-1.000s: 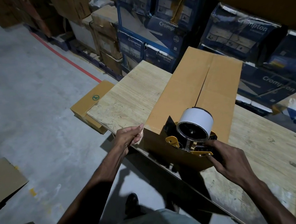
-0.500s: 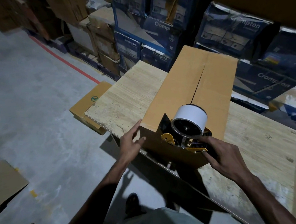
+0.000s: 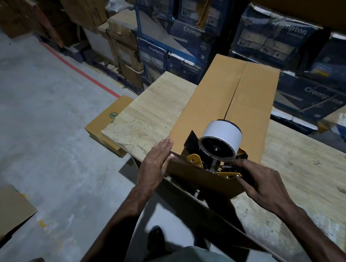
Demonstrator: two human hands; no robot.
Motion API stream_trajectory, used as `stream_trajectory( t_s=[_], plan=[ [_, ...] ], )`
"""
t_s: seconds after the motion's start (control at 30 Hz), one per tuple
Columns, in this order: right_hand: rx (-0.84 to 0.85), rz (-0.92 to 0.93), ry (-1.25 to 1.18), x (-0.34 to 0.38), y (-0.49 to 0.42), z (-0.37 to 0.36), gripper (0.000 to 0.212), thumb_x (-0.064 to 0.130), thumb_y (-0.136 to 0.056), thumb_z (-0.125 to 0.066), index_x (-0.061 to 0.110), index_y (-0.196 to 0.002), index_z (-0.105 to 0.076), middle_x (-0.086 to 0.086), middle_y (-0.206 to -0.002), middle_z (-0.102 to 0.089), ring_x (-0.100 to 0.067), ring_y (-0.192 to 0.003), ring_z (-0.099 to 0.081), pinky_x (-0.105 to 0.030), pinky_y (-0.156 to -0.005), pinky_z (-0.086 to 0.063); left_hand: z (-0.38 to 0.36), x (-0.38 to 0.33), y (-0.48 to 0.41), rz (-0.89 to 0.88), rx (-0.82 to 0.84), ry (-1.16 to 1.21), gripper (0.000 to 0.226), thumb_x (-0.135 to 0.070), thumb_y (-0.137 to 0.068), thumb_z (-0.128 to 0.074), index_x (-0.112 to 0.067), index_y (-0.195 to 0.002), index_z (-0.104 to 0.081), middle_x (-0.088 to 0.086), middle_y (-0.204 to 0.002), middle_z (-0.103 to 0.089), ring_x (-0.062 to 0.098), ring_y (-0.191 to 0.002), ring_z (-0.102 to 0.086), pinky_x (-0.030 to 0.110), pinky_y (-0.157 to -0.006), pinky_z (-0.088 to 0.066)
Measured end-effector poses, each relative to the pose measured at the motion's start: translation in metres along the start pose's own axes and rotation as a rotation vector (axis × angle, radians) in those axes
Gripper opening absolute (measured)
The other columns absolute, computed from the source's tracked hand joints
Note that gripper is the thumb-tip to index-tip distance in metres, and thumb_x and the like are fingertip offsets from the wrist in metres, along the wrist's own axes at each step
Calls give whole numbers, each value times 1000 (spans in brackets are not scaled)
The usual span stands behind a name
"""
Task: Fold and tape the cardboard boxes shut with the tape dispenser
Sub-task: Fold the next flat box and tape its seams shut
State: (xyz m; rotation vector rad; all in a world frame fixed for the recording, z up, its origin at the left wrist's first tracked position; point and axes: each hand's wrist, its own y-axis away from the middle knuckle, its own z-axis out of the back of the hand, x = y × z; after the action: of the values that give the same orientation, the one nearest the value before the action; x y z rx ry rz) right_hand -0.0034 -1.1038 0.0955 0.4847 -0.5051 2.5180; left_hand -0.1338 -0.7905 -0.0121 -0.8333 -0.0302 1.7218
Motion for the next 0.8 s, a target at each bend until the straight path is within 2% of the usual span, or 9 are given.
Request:
stream_trajectory(
  t_s=[0.2,0.3,0.37,0.57,0.67,0.73,0.8],
  plan=[
    [-22,59,61,8,-13,18,43,24,-90,-70,36,-129,-57,13,-116,-73,-18,-82,-74,-40,-56,-58,6,-2,-4,91,-6,71,54,-32,-95,-71,-19,-146,-59,-3,-149,-59,12,-132,-60,51,-104,-53],
    [1,82,95,3,-16,18,56,13,-85,-81,37,-129,-56,12,-118,-73,-23,-80,-75,-43,-53,-58,7,-1,-5,76,-22,44,52,-35,-95,-71,-21,-145,-61,-4,-147,-60,10,-125,-64,52,-98,-56],
    [31,79,111,-2,-14,13,61,13,-83,-83,39,-130,-54,13,-118,-73,-23,-76,-74,-43,-50,-56,6,0,-4,70,-26,12,52,-35,-95,-71,-22,-144,-61,-5,-147,-60,9,-125,-64,51,-97,-56],
    [84,66,153,-10,-12,0,60,14,-83,-82,37,-130,-52,10,-113,-73,-23,-72,-72,-42,-47,-54,3,-2,0,63,-36,-99,50,-36,-100,-66,-25,-148,-57,-8,-151,-56,16,-140,-52,51,-107,-49],
    [147,72,209,-12,-12,-2,65,16,-80,-83,35,-132,-49,5,-106,-73,-24,-66,-69,-38,-47,-53,1,-3,2,-6,-29,-200,51,-42,-103,-55,-23,-151,-53,-5,-155,-51,24,-151,-38,49,-119,-35],
    [167,67,219,-15,-12,-3,63,18,-81,-82,34,-132,-48,4,-105,-72,-24,-67,-69,-37,-49,-53,-2,-6,1,-96,16,-247,55,-36,-100,-59,-20,-152,-48,-1,-159,-45,27,-153,-33,49,-123,-29],
    [180,60,219,-17,-12,-3,59,20,-83,-80,34,-131,-48,4,-104,-71,-24,-68,-68,-38,-51,-54,-9,-17,0,-167,84,-250,52,-22,-88,-74,-12,-138,-62,4,-159,-42,28,-151,-36,50,-123,-29]
  ],
)
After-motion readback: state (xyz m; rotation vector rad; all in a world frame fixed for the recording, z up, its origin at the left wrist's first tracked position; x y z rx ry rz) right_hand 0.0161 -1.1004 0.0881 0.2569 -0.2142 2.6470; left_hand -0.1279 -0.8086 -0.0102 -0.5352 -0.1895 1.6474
